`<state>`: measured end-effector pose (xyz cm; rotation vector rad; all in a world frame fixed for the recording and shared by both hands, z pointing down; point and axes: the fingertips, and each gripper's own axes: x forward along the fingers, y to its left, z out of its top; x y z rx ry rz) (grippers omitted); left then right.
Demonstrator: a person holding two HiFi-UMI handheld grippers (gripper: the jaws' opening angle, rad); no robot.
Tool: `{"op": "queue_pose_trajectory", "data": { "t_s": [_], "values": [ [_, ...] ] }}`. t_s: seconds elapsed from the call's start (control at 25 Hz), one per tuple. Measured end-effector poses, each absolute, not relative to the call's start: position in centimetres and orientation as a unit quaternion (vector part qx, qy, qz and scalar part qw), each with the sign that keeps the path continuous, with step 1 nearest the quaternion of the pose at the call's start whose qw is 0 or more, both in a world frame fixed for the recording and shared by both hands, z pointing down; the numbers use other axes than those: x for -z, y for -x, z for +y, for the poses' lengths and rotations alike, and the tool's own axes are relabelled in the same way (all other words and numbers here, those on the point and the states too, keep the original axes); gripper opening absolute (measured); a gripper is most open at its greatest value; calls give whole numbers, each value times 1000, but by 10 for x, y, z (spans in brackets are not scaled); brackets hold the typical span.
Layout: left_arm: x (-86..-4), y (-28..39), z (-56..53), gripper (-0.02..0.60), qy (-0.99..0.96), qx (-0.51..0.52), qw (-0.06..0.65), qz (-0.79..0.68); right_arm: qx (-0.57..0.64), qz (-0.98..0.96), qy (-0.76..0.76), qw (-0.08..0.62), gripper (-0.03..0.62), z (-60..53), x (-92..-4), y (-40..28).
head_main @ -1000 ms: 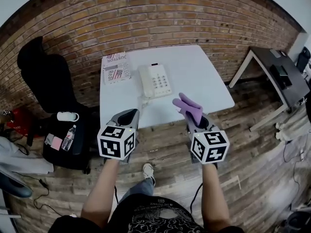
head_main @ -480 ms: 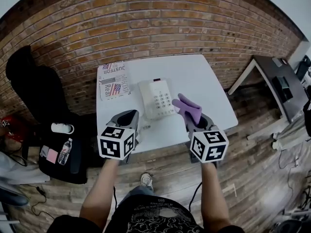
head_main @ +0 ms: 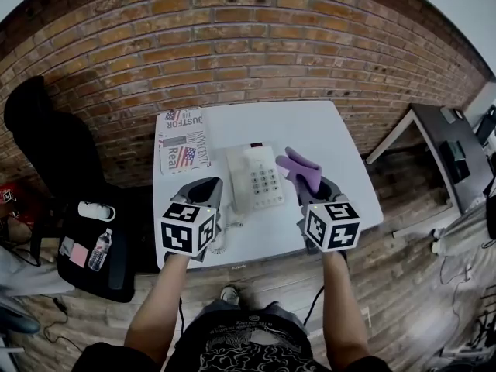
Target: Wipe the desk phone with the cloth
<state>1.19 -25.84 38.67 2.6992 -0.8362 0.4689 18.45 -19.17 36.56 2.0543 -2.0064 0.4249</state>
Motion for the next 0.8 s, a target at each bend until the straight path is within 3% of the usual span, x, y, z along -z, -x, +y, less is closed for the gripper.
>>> {"op": "queue_pose_trajectory", "data": {
  "t_s": [0.8],
  "values": [
    [-425,-67,-296,6,-873,-181,172,-418,-180,-773,-586,164,43,-316,-438,-264]
  ]
}}
